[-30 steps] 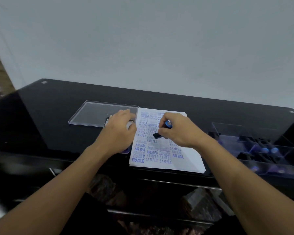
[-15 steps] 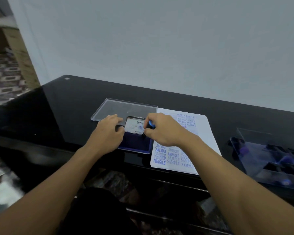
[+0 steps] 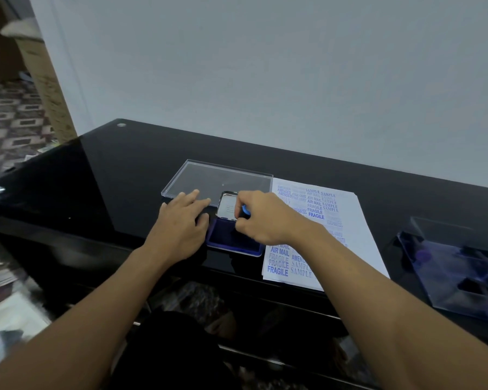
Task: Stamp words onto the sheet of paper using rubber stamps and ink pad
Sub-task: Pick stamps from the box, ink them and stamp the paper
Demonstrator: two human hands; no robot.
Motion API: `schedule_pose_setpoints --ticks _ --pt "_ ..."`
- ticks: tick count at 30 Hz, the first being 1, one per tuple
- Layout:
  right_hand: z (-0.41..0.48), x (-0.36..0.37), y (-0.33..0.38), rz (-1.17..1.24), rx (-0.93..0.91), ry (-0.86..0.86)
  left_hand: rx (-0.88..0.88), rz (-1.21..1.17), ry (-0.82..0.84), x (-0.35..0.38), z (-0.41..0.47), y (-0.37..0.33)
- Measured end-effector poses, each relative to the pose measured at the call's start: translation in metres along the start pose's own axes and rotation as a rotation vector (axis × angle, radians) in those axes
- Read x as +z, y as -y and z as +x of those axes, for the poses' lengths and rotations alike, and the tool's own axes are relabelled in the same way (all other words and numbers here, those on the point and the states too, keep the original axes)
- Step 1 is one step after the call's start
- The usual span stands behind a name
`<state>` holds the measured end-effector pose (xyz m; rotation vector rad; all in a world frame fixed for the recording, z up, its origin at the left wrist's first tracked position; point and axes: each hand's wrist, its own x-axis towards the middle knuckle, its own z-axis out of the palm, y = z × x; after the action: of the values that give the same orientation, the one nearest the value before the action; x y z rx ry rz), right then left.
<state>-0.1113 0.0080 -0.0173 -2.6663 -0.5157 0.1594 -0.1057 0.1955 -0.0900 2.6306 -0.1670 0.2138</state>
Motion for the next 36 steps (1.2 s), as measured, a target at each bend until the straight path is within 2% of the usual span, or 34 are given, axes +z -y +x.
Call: schedule_pose_setpoints --ticks 15,27,36 --pt "0.01 0.011 0.006 -0.164 -0.035 0.091 0.011 0.119 -0.016 0.01 -0.005 0.006" --pt "0.018 0.03 0.005 -0.096 0.027 -0.054 -0.021 0.117 -0.037 0.012 -0.006 0.004" --pt "0.025 0.03 0.009 -0.108 0.0 -0.046 -0.023 0.129 -0.039 0.014 -0.006 0.004"
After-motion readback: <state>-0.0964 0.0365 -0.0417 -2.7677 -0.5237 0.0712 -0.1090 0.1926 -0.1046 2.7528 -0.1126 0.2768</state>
